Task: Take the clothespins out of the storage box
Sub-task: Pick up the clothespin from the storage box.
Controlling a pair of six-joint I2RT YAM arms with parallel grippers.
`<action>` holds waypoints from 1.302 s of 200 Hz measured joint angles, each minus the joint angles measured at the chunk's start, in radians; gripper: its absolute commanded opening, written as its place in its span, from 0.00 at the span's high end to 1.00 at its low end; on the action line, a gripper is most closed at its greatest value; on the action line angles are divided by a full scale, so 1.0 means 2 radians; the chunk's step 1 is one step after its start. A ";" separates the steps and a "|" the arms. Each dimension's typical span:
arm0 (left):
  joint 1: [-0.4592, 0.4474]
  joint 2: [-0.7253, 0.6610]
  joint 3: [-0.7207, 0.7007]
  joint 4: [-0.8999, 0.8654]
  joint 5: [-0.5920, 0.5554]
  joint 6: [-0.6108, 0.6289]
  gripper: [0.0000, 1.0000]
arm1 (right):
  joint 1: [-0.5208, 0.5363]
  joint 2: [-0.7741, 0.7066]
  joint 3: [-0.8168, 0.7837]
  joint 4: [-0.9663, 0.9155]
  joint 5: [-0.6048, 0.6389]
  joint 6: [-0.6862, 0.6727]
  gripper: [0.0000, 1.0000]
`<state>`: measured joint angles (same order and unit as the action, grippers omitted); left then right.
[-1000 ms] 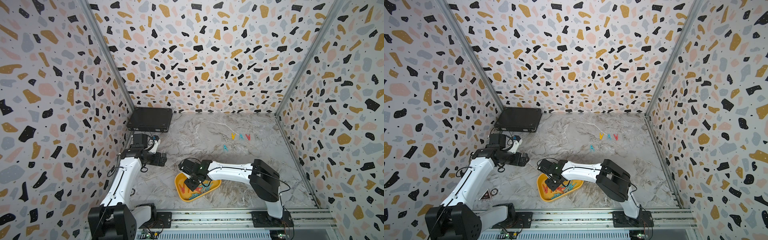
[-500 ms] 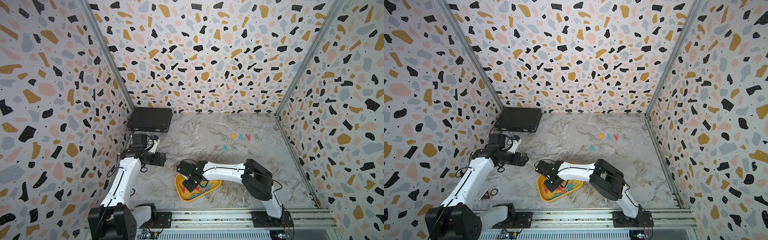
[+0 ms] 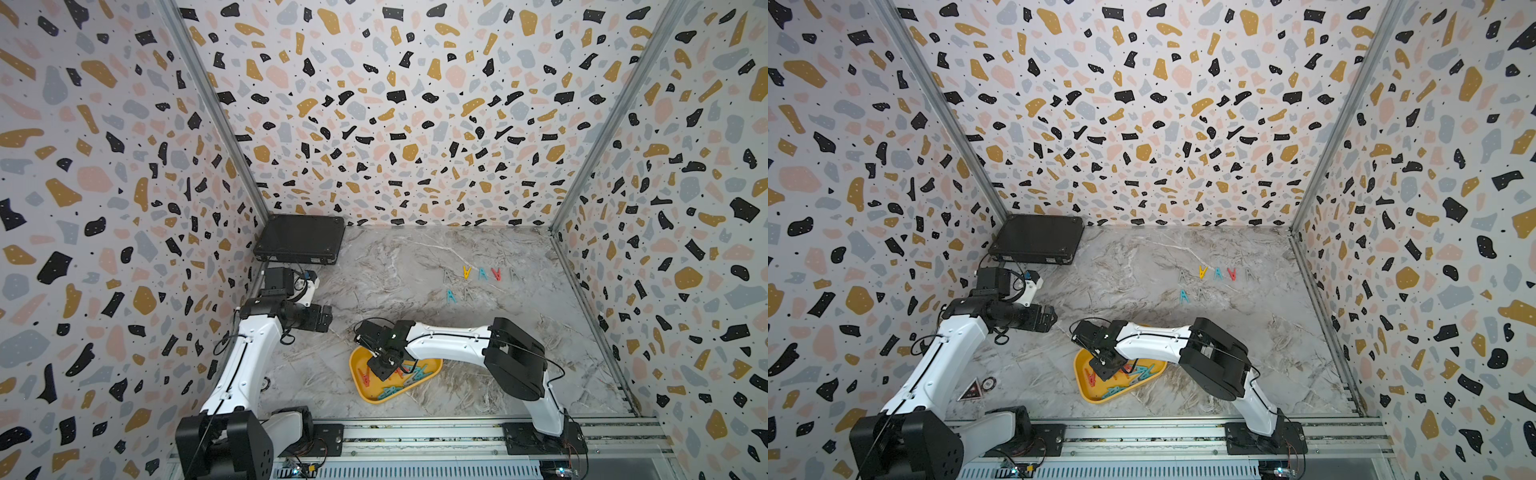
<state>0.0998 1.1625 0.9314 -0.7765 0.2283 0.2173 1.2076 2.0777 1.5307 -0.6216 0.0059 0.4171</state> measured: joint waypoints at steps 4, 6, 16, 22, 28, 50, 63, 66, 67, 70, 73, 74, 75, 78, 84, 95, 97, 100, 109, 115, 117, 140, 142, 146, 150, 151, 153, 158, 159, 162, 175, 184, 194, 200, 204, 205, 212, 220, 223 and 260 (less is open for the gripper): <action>0.000 0.000 0.000 0.000 0.001 0.000 0.00 | 0.000 -0.001 -0.001 0.000 0.000 0.000 0.84; 0.000 0.000 0.000 0.000 0.002 0.000 0.00 | 0.000 -0.002 -0.001 0.000 0.000 -0.002 0.84; 0.000 0.000 0.000 0.000 0.006 0.001 0.00 | 0.000 -0.007 -0.003 0.000 0.001 -0.004 0.85; 0.001 0.000 0.000 0.000 0.009 0.002 0.00 | 0.000 -0.011 -0.004 0.000 0.001 -0.005 0.85; 0.001 0.000 0.000 0.000 0.011 0.002 0.00 | 0.000 -0.015 -0.004 0.000 0.002 -0.006 0.85; 0.001 0.000 -0.001 0.000 0.017 0.003 0.00 | 0.000 -0.033 -0.006 0.000 0.004 -0.008 0.86; 0.001 0.000 -0.002 -0.001 0.020 0.003 0.00 | 0.000 -0.044 -0.006 0.000 0.006 -0.009 0.87; 0.001 0.000 -0.002 -0.002 0.021 0.003 0.00 | 0.000 -0.046 -0.006 0.000 0.006 -0.009 0.87; 0.001 0.000 -0.002 -0.002 0.021 0.003 0.00 | 0.000 -0.047 -0.006 0.000 0.006 -0.009 0.87; 0.001 0.000 -0.002 -0.002 0.022 0.003 0.00 | 0.000 -0.050 -0.006 0.000 0.007 -0.009 0.87; 0.001 0.000 -0.002 -0.002 0.022 0.003 0.00 | 0.000 -0.052 -0.006 -0.001 0.007 -0.009 0.87; 0.001 0.000 -0.002 -0.002 0.022 0.003 0.00 | 0.000 -0.054 -0.006 -0.001 0.007 -0.009 0.87; 0.001 0.000 -0.002 -0.002 0.022 0.003 0.00 | 0.000 -0.054 -0.006 -0.001 0.007 -0.009 0.87; 0.001 0.000 -0.002 -0.002 0.023 0.003 0.00 | 0.000 -0.056 -0.006 -0.001 0.008 -0.010 0.87; 0.001 0.000 -0.002 -0.002 0.024 0.003 0.00 | 0.000 -0.061 -0.006 -0.001 0.010 -0.010 0.87; 0.001 0.000 -0.002 -0.002 0.026 0.003 0.00 | 0.000 -0.070 -0.006 -0.004 0.014 -0.011 0.87; 0.001 0.000 -0.002 -0.002 0.026 0.003 0.00 | 0.000 -0.071 -0.006 -0.004 0.015 -0.011 0.88; 0.001 0.000 -0.002 -0.002 0.026 0.003 0.00 | 0.000 -0.073 -0.006 -0.005 0.015 -0.012 0.88; 0.001 0.001 -0.002 -0.002 0.028 0.004 0.00 | -0.002 -0.081 -0.006 -0.007 0.018 -0.014 0.87; 0.001 0.001 -0.002 -0.002 0.030 0.004 0.00 | -0.003 -0.086 -0.006 -0.009 0.019 -0.015 0.87; 0.001 0.001 -0.002 -0.002 0.030 0.004 0.00 | -0.004 -0.088 -0.006 -0.010 0.020 -0.016 0.87; 0.001 0.003 -0.002 -0.004 0.038 0.006 0.00 | -0.013 -0.112 -0.006 -0.019 0.021 -0.021 0.88; 0.001 0.003 -0.002 -0.004 0.039 0.006 0.00 | -0.015 -0.115 -0.006 -0.020 0.021 -0.021 0.88; 0.001 0.003 -0.002 -0.004 0.040 0.006 0.00 | -0.018 -0.120 -0.006 -0.022 0.021 -0.021 0.87; 0.001 0.003 -0.002 -0.004 0.041 0.007 0.00 | -0.022 -0.124 -0.006 -0.024 0.021 -0.021 0.87; 0.001 0.003 -0.002 -0.004 0.041 0.007 0.00 | -0.023 -0.126 -0.006 -0.025 0.022 -0.022 0.88; 0.001 0.003 -0.002 -0.004 0.042 0.007 0.00 | -0.025 -0.128 -0.006 -0.025 0.022 -0.022 0.87; 0.001 0.003 -0.002 -0.004 0.043 0.008 0.00 | -0.031 -0.135 -0.007 -0.027 0.022 -0.022 0.88; 0.001 0.003 -0.002 -0.004 0.043 0.008 0.00 | -0.032 -0.137 -0.008 -0.027 0.022 -0.022 0.88; 0.001 0.003 -0.002 -0.004 0.044 0.009 0.00 | -0.036 -0.141 -0.009 -0.028 0.023 -0.022 0.88; 0.001 0.003 -0.002 -0.004 0.050 0.011 0.00 | -0.052 -0.160 -0.016 -0.034 0.026 -0.022 0.88; 0.001 0.003 -0.002 -0.005 0.054 0.013 0.00 | -0.066 -0.172 -0.021 -0.036 0.027 -0.023 0.88; 0.001 0.004 -0.002 -0.005 0.058 0.014 0.00 | -0.082 -0.185 -0.029 -0.039 0.027 -0.024 0.88; 0.001 0.004 -0.002 -0.006 0.061 0.015 0.00 | -0.093 -0.193 -0.034 -0.041 0.027 -0.024 0.88; 0.001 0.004 -0.002 -0.007 0.064 0.015 0.00 | -0.101 -0.199 -0.039 -0.043 0.027 -0.024 0.88; 0.001 0.005 -0.002 -0.007 0.064 0.015 0.00 | -0.103 -0.200 -0.040 -0.043 0.027 -0.024 0.88; 0.001 0.006 -0.002 -0.008 0.066 0.016 0.00 | -0.116 -0.208 -0.048 -0.045 0.027 -0.024 0.88; 0.001 0.007 -0.002 -0.009 0.068 0.017 0.00 | -0.130 -0.216 -0.057 -0.048 0.027 -0.025 0.87; 0.001 0.008 -0.002 -0.009 0.069 0.017 0.00 | -0.136 -0.219 -0.060 -0.051 0.027 -0.025 0.87; 0.001 0.013 -0.002 -0.013 0.079 0.017 0.00 | -0.212 -0.240 -0.097 -0.067 0.025 -0.034 0.87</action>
<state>0.1009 1.1881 0.9268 -0.8028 0.3859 0.2516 0.7841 1.5970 1.3361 -0.7563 0.0559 0.3500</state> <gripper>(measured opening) 0.997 0.189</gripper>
